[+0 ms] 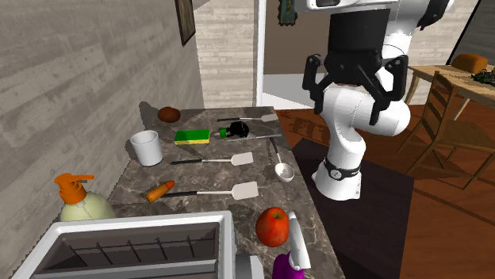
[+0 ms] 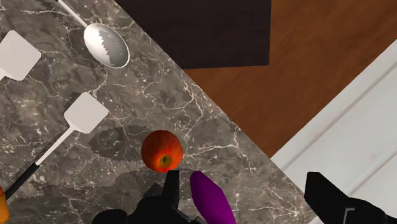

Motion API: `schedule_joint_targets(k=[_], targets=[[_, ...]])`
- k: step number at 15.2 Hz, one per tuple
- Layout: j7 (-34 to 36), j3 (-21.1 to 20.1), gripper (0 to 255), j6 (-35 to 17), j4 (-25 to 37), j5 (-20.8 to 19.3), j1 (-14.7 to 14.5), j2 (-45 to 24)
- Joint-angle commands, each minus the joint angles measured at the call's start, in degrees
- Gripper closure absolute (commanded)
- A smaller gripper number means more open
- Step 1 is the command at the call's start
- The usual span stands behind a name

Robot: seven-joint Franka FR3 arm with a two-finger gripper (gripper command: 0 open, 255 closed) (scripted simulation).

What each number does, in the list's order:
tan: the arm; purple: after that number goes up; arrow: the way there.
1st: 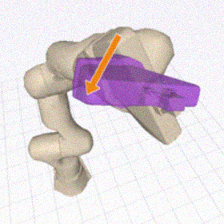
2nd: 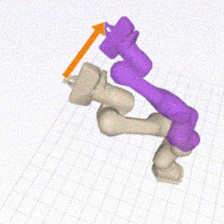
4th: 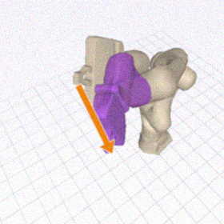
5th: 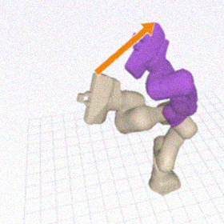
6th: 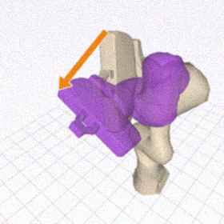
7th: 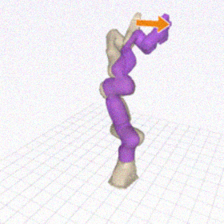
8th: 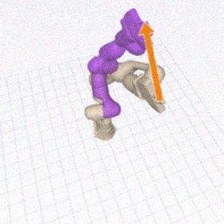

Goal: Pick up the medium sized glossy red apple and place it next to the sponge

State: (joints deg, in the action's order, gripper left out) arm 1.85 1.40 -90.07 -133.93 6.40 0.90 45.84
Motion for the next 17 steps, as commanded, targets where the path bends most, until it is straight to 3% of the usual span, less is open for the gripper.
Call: schedule_joint_targets(k=[1, 9, 17], targets=[[0.00, 0.00, 0, 0.00, 0.00, 0.00, 0.00, 0.00], [5.62, -1.14, 0, -15.65, -10.49, -0.66, 3.74, -5.58], [11.41, -1.80, 0, -32.32, -16.98, -1.46, 7.50, -16.27]])
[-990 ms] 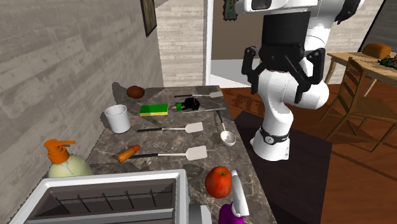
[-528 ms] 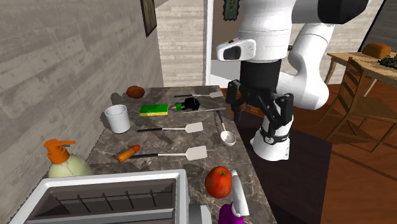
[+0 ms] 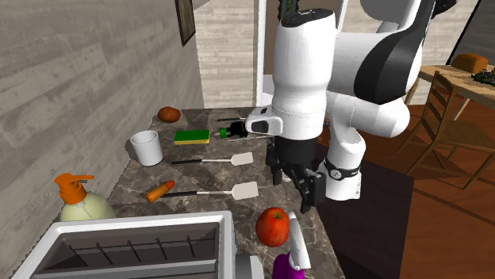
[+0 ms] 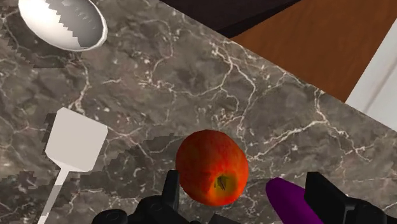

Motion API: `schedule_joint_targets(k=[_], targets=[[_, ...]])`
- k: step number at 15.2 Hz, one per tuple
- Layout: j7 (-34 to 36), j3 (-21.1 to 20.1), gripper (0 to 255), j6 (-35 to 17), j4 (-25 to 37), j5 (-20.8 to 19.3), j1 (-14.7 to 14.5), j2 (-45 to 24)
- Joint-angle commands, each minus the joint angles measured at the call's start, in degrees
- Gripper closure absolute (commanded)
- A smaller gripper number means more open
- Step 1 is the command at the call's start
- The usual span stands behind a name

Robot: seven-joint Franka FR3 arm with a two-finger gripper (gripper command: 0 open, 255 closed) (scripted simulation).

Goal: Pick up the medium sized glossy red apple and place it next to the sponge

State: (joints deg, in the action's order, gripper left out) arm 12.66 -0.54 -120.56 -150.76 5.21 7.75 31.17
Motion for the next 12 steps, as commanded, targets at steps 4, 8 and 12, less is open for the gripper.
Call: schedule_joint_targets(k=[4, 8, 12], targets=[[1.58, 0.03, 0, -6.66, -1.75, -0.31, 1.22, -4.93], [1.44, -0.09, 0, -10.44, -3.43, 0.00, 1.03, -7.02], [1.37, -0.14, 0, -11.96, -4.03, 0.13, 0.95, -7.94]])
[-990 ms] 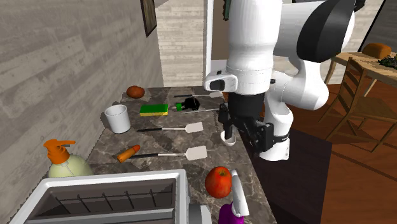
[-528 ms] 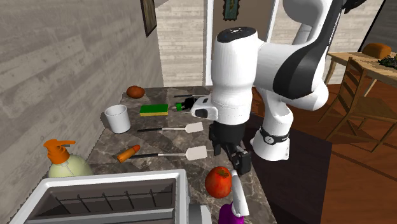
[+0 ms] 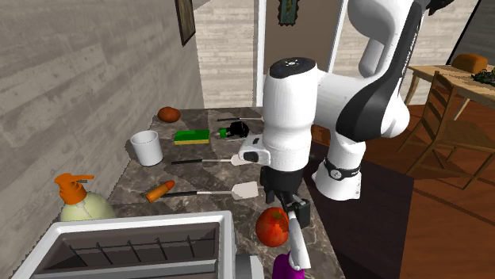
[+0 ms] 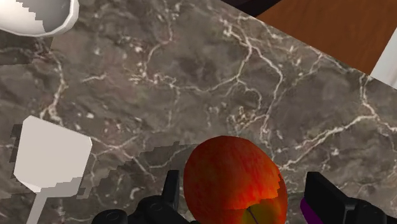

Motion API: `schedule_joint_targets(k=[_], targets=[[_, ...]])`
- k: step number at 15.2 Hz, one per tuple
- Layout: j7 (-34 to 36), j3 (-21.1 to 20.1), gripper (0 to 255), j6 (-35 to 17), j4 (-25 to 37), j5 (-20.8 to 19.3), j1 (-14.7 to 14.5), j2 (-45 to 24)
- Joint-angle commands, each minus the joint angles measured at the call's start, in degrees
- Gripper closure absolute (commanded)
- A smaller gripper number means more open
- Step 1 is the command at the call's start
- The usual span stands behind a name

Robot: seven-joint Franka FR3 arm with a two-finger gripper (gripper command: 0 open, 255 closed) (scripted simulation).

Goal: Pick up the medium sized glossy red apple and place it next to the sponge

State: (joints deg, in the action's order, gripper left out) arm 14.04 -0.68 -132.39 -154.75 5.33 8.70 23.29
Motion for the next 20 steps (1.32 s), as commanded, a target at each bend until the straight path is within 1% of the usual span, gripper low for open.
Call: schedule_joint_targets(k=[1, 5, 6, 15, 20], targets=[[0.00, 0.00, 0, -0.12, -0.04, 0.01, 0.00, -0.06], [0.00, 0.00, 0, -0.12, -0.04, 0.01, 0.00, -0.06], [0.00, 0.00, 255, -0.12, -0.04, 0.01, 0.00, -0.06], [0.00, 0.00, 255, -0.12, -0.04, 0.01, 0.00, -0.06], [0.38, 0.00, 255, 4.61, 2.06, -0.31, 0.14, 2.58]])
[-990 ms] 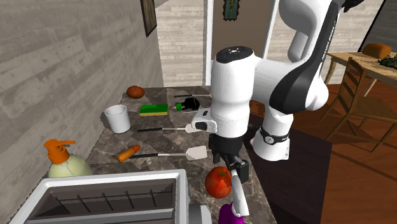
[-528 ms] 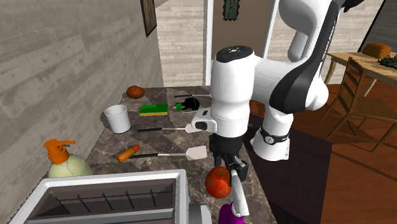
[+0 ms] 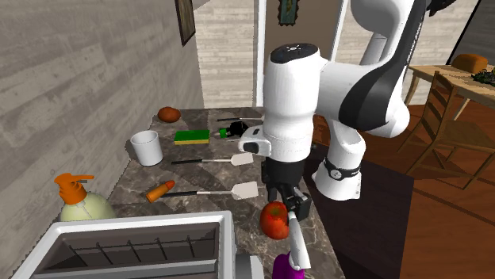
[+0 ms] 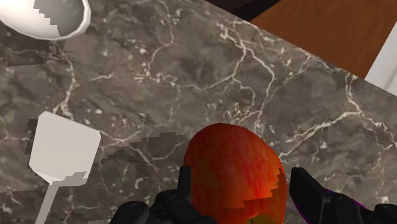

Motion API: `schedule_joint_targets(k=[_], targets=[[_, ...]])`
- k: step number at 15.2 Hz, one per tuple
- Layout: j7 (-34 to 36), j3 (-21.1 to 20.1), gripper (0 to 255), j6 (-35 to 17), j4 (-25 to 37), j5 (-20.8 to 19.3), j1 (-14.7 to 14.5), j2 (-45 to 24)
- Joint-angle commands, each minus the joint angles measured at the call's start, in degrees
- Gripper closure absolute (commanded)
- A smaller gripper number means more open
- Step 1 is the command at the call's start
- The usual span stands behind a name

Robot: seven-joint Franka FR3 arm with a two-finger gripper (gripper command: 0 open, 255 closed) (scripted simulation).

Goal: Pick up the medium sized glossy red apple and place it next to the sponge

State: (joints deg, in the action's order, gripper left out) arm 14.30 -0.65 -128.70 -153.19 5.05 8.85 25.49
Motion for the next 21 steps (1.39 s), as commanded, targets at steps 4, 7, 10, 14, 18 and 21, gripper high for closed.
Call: schedule_joint_targets(k=[4, 7, 10, 14, 18, 21], targets=[[0.39, -0.02, 255, 4.59, 2.42, -0.24, 0.08, 2.14], [0.57, 0.00, 255, 7.27, 3.98, -0.38, 0.13, 3.26], [0.75, 0.02, 255, 9.89, 5.65, -0.50, 0.17, 4.22], [0.97, 0.05, 255, 13.29, 8.03, -0.65, 0.22, 5.25], [1.17, 0.09, 255, 16.60, 10.57, -0.77, 0.26, 6.02], [1.32, 0.12, 255, 19.03, 12.59, -0.85, 0.28, 6.44]])
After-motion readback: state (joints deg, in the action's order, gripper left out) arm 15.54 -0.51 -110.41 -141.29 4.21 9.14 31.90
